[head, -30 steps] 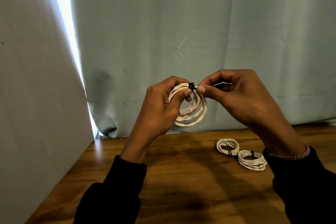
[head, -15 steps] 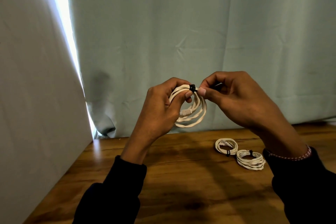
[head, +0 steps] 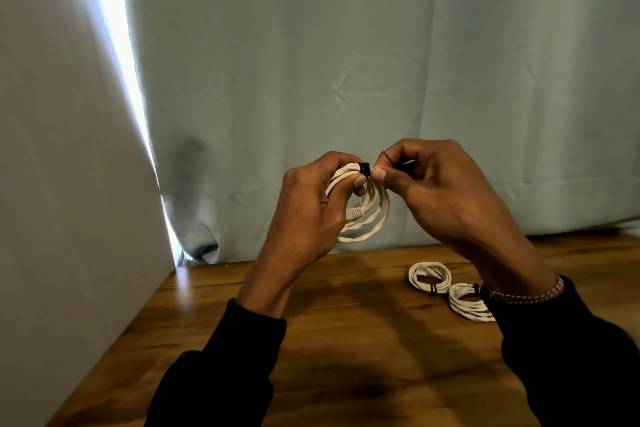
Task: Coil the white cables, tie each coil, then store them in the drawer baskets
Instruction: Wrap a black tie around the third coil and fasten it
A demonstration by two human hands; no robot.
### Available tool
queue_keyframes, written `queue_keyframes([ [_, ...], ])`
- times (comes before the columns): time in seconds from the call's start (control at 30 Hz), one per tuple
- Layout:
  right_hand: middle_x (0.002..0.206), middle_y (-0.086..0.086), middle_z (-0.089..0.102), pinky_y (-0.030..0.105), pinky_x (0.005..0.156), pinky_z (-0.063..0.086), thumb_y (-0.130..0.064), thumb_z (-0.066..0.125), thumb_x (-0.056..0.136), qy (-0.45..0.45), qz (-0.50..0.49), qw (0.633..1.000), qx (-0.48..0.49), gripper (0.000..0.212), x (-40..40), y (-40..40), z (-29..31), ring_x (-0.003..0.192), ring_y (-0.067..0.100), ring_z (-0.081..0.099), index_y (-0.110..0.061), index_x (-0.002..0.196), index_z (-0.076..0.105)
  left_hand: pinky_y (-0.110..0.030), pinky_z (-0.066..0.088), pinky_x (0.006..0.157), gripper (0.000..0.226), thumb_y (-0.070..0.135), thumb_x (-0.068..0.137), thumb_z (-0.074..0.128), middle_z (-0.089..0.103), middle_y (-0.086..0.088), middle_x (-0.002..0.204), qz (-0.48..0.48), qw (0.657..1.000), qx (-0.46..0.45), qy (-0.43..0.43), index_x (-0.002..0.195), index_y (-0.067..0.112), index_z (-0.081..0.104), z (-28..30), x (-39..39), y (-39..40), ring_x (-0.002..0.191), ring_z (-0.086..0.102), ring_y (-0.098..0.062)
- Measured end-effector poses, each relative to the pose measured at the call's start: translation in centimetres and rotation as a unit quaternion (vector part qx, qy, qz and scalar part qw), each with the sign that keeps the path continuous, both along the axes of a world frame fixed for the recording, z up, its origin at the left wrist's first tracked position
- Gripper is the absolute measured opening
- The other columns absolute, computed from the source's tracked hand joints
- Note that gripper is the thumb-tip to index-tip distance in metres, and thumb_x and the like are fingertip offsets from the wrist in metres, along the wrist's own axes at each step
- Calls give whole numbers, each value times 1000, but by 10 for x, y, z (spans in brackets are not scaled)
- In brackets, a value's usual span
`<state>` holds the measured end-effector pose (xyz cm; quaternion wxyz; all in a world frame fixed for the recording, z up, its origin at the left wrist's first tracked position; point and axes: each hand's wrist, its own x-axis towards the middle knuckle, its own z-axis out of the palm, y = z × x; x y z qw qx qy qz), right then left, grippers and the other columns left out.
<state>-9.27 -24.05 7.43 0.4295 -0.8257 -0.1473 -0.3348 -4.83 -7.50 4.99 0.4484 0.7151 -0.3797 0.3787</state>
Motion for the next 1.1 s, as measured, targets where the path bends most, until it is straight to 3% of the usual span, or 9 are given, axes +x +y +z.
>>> queue_keyframes([
  [0.33,86,-10,73,21,74,50,-26,70,91,7,14,1000,11,3,-1,2,-1,85,3,68,-25,89,72,-30,59,75,15,15,97,63,73,1,87,7,1000,17,9,109,11,70,2,-3,2,83,71,-13],
  [0.53,85,-13,72,15,70,49,-30,69,91,3,23,999,-28,4,0,-3,5,81,-3,67,-27,92,72,-33,59,75,16,18,98,62,73,2,85,-18,999,-5,44,109,10,69,1,0,3,84,71,-14],
  [0.77,90,-11,75,23,80,53,-28,71,88,28,94,994,-41,5,-9,-19,14,87,3,72,-25,92,73,-19,51,73,15,17,98,62,73,3,84,-53,997,2,60,108,9,70,4,-3,4,82,70,-12],
  [0.97,88,-13,73,23,79,52,-33,66,93,30,56,994,-86,7,-9,-18,12,87,-1,69,-29,92,72,-15,50,74,15,14,97,63,73,3,84,-57,997,6,51,109,8,71,3,-3,4,83,70,-10],
  [1.1,88,-11,70,24,75,51,-32,65,94,17,6,997,-75,7,-6,-9,8,86,4,65,-28,91,70,-17,51,74,15,15,97,63,74,4,84,-44,998,-4,45,108,10,71,1,-3,1,83,71,-10],
])
